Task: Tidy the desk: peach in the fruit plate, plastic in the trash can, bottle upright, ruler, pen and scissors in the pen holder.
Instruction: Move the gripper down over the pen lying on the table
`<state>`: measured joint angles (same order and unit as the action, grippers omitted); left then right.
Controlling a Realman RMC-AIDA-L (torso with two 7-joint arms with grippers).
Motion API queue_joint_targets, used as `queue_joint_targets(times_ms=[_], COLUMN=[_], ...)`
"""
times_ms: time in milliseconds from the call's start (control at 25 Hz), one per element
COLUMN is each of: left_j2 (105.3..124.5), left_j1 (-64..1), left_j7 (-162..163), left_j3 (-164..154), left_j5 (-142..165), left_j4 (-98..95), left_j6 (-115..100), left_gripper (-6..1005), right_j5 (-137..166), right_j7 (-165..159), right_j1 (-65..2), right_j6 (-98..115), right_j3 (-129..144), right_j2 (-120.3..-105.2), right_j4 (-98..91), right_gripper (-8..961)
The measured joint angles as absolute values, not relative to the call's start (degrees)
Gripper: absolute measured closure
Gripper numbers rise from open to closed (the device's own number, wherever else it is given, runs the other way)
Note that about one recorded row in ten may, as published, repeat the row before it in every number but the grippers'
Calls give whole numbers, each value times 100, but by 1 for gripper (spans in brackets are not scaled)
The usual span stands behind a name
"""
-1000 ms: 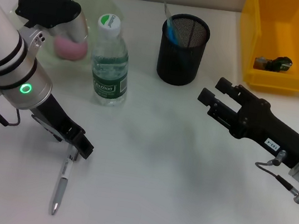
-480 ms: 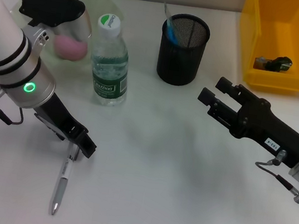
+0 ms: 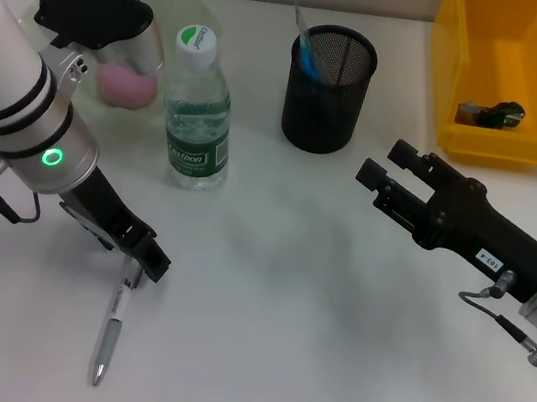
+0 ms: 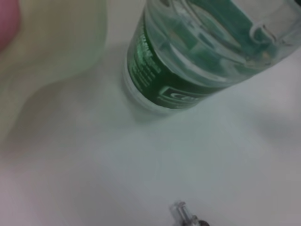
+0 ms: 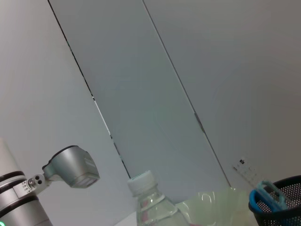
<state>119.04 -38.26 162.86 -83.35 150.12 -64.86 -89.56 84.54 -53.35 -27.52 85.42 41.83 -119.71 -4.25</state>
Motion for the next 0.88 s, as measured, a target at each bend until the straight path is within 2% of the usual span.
queue_joint_targets(times_ms=[880], left_j2=[11904], left_j1=[-3830], left_j7=[16245], left_j3=[-8341], left_j5=[15120], left_j4=[-6371], left_j6=[-8835], left_gripper=[246], right_j5=[8455], right_j7=[-5366], right_j1=[-2808], right_j6=[8489], right_j3=[4174], right_j2=[-11971], right_j4=[-422], right_gripper=[264])
